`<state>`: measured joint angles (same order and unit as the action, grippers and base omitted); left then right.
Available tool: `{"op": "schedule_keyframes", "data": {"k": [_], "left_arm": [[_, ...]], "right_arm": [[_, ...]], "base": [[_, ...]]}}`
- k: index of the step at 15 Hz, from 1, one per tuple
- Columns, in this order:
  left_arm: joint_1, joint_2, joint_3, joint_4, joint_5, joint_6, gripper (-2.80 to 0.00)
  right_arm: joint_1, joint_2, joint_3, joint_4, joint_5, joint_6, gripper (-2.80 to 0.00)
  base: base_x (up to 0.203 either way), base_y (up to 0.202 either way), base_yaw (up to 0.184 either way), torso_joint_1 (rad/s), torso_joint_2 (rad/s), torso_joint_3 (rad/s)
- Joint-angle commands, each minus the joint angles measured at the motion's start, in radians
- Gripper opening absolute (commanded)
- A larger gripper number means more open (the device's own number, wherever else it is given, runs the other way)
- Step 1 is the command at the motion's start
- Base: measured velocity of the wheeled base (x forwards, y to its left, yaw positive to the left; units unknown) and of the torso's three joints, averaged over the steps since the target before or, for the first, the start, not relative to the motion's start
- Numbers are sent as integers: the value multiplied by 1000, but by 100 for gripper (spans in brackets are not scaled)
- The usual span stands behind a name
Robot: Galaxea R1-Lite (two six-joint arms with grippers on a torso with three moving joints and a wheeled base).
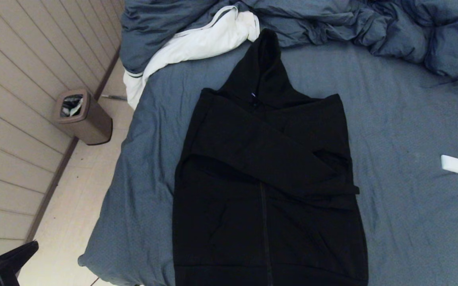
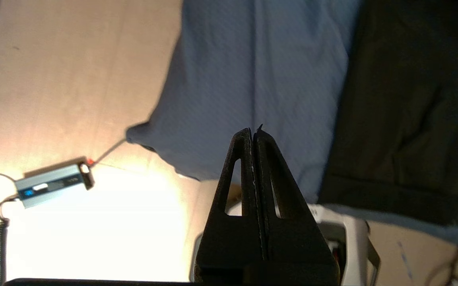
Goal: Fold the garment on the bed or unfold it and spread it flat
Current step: Fold the black sweatshirt
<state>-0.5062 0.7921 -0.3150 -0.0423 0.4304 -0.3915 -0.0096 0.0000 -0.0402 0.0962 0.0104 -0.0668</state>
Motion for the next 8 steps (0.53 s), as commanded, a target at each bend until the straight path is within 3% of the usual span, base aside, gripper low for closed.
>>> {"op": "schedule_keyframes", "data": {"k": [1, 8], "left_arm": [[0, 6, 8, -1, -23, -2, -280], [0, 13, -4, -2, -32, -3, -280]], "right_arm": [[0, 2, -2, 0, 0, -2, -280], [0, 3, -43, 92, 11, 15, -280]], "base": [[0, 0, 0, 0, 0, 0], [0, 0, 0, 0, 0, 0]]}}
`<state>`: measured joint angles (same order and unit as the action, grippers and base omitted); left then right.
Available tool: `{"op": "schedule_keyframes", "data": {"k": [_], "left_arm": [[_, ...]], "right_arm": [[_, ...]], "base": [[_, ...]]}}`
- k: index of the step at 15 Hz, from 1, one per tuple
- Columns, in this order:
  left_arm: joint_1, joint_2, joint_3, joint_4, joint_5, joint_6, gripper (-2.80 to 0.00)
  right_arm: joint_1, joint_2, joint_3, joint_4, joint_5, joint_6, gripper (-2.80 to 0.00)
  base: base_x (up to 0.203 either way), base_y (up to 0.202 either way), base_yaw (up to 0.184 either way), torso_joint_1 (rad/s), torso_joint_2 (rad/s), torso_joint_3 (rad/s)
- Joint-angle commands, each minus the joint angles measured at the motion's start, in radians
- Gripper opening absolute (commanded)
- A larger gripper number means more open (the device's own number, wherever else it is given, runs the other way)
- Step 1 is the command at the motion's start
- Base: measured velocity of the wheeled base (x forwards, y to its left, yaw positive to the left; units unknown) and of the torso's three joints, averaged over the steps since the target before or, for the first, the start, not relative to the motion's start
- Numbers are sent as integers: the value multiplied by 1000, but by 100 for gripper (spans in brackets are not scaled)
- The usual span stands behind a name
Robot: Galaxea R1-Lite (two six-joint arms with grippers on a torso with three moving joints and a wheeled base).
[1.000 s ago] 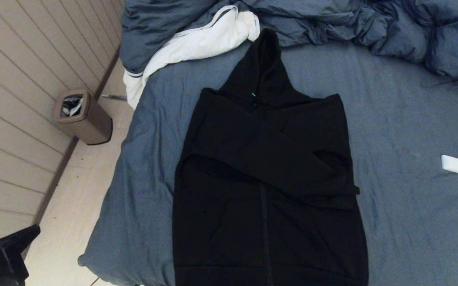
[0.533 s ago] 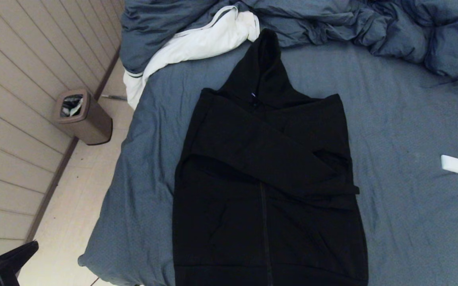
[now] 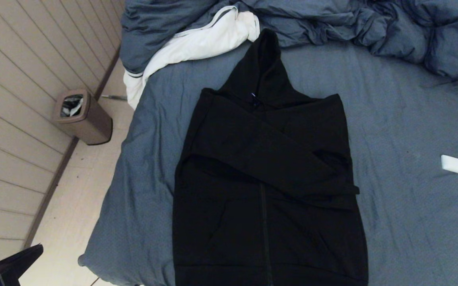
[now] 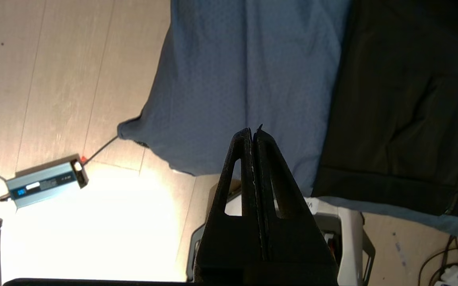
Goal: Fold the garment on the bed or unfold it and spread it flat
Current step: Fold the black sweatshirt
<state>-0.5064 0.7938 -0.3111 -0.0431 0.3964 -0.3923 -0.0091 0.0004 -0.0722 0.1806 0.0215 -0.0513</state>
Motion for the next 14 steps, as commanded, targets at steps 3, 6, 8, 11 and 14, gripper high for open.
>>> {"op": "schedule_keyframes", "data": {"k": [3, 6, 8, 11, 14], "left_arm": [[0, 44, -42, -1, -25, -2, -280], [0, 152, -88, -1, -35, 0, -280], [1, 282, -106, -26, -63, -2, -280], [1, 443, -115, -113, -153, -3, -280], [1, 559, -112, -153, -185, -8, -280]], "right_arm": [[0, 59, -151, 126, 5, -1, -280], [11, 285, -241, 157, 1, 18, -280], [18, 467, -269, 132, -8, 73, -280], [-6, 727, -278, 79, -49, 141, -280], [-86, 912, -236, -13, -76, 155, -280]], "base": [[0, 0, 0, 0, 0, 0], [0, 0, 0, 0, 0, 0], [0, 0, 0, 0, 0, 0], [0, 0, 0, 0, 0, 0], [0, 0, 0, 0, 0, 0]]}}
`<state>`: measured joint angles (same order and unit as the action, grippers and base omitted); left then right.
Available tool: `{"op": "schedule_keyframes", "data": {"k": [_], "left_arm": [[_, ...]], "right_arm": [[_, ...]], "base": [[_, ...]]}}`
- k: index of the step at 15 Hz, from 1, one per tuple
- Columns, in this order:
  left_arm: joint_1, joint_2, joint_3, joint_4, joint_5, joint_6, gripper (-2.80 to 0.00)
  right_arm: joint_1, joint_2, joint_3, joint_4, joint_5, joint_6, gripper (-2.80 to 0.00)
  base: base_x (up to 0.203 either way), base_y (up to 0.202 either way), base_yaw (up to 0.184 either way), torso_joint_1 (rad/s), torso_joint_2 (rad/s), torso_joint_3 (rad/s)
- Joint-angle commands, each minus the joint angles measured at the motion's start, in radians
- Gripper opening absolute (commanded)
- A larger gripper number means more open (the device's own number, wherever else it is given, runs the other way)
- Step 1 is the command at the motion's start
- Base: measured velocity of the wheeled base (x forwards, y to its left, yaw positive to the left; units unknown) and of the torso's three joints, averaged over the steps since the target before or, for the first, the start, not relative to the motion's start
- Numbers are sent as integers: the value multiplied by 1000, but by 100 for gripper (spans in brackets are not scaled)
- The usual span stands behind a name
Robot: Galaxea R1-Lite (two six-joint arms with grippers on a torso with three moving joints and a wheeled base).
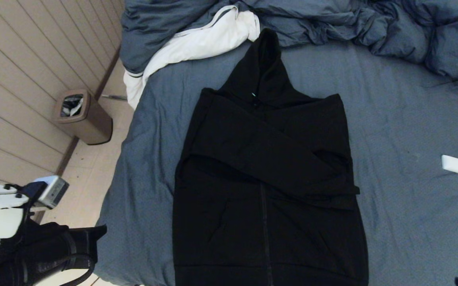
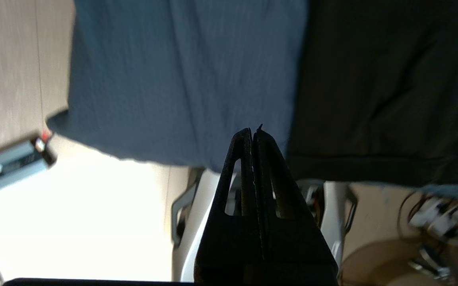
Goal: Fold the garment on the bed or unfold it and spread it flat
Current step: Fold the black sweatshirt
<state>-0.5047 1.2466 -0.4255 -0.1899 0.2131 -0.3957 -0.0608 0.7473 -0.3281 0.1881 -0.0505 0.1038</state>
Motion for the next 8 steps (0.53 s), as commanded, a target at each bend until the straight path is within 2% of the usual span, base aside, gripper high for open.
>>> {"op": "schedule_keyframes", "data": {"k": [1, 5, 8], "left_arm": [[0, 138, 4, -17, -3, -12, -280], [-2, 226, 23, -75, -10, -32, -280], [-3, 288, 26, -144, -80, -28, -280]], "right_arm": [[-52, 221, 39, -37, -7, -6, -280], [-68, 425, 145, -182, -1, -20, -280], [-69, 608, 244, -395, 24, -21, -280]], "base": [[0, 0, 0, 0, 0, 0], [0, 0, 0, 0, 0, 0], [0, 0, 0, 0, 0, 0]]}}
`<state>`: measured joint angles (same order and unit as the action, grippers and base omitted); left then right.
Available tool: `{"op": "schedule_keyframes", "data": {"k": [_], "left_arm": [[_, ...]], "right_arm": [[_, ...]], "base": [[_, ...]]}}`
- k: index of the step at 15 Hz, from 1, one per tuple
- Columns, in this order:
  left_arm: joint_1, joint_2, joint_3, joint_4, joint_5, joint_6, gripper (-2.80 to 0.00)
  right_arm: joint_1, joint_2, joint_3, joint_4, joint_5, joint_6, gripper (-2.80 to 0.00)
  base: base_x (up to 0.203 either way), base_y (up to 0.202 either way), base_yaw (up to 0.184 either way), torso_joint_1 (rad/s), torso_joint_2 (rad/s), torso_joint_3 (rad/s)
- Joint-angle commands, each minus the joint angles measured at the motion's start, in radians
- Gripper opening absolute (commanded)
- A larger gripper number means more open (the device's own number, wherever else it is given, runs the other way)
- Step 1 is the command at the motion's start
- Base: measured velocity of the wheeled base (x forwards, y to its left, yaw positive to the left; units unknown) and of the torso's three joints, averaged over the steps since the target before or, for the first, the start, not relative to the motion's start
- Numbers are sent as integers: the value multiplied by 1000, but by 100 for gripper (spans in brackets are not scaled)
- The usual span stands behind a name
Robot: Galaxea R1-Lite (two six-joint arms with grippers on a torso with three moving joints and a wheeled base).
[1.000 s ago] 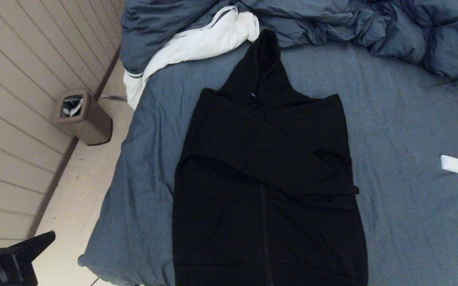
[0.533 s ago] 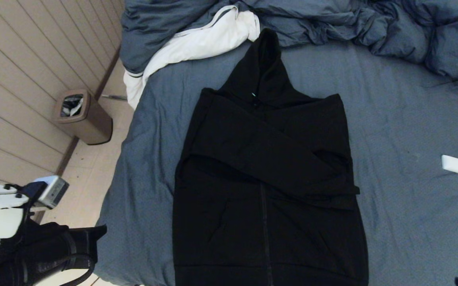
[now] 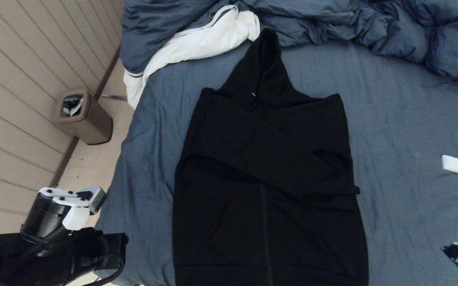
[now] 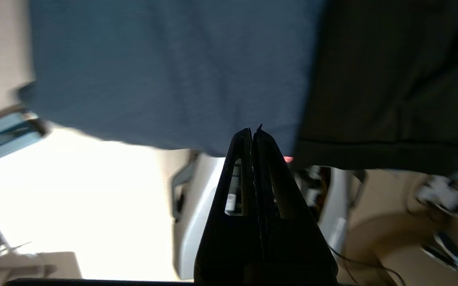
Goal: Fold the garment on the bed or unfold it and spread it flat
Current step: Fold the black sweatshirt
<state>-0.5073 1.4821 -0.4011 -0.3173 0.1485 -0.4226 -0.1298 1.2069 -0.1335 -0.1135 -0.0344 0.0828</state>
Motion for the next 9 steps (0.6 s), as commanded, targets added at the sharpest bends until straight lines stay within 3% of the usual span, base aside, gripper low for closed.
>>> {"op": "schedule_keyframes", "data": {"k": [1, 3, 9], "left_arm": [[0, 75, 0, -36, -33, 1, -280], [0, 128, 0, -100, -43, 14, -280], [-9, 186, 21, -201, -45, 30, -280]], "right_arm": [[0, 210, 86, -180, 21, 0, -280], [-3, 286, 119, -279, 57, 0, -280], [1, 274, 131, -354, 90, 0, -280]], "base": [[0, 0, 0, 0, 0, 0], [0, 0, 0, 0, 0, 0], [0, 0, 0, 0, 0, 0]]}}
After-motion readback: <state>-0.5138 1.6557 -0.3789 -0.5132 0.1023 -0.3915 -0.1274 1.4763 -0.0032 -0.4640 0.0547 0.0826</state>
